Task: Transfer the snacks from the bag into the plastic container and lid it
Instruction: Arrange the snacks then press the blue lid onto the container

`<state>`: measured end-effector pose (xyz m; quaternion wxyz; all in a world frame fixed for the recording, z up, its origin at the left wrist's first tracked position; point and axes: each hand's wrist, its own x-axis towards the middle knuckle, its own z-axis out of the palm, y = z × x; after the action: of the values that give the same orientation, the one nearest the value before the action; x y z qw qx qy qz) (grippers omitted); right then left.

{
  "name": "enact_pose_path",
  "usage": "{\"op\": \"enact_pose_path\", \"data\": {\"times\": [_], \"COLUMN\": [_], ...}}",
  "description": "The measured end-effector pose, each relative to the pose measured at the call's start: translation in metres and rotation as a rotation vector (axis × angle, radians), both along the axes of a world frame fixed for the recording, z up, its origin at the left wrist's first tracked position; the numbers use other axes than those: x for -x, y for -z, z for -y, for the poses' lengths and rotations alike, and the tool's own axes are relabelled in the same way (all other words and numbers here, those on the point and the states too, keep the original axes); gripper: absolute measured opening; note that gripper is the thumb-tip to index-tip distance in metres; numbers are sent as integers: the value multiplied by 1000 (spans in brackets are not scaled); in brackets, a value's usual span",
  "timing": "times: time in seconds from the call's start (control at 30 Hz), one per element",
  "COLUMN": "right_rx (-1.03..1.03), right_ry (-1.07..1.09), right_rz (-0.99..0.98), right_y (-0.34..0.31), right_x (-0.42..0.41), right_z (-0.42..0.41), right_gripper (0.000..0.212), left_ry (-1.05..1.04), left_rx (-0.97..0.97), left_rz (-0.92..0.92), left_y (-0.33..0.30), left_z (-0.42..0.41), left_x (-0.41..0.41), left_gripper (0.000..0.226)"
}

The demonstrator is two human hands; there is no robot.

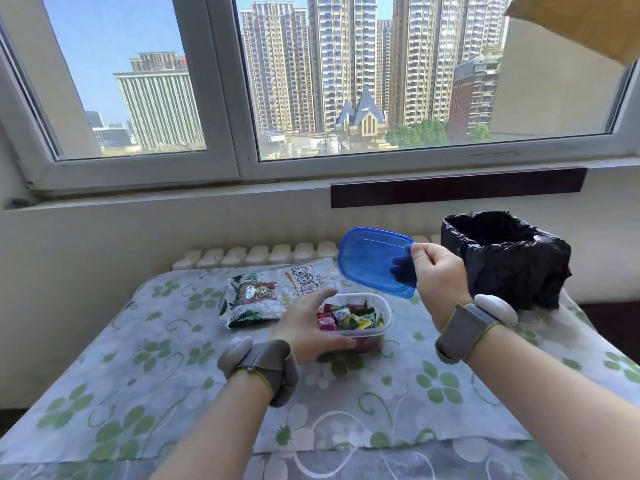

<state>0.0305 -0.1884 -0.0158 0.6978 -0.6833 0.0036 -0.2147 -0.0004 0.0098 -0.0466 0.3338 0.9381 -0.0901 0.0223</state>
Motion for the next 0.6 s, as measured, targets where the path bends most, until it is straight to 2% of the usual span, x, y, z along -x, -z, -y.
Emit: {"op": "enact_pose_path", "data": {"times": [0.17,0.37,0.43,0.53,0.6], "right_rx": [-40,-88,-87,-91,-92], "right_ry": [-38,-58,-59,-67,-70], "right_rz": [-16,-43,-45,-52,-58], "right_y": [6,12,15,18,19], "right_x": [-1,-2,-3,-3,-3], "right_z": [-4,-5,-5,-6,-7], "right_gripper": [23,23,23,23,23], "left_ry": [51,24,-11,-13,52], "left_rx": [-107,-155,-217,-433,-502], "left_rz": [16,22,124,360,396], "left_y": [1,-1,-4,-9,-10], "left_z": [1,1,1,5,11], "left_x": [-1,2,10,22,24], "left_gripper": [75,90,85,67,68]}}
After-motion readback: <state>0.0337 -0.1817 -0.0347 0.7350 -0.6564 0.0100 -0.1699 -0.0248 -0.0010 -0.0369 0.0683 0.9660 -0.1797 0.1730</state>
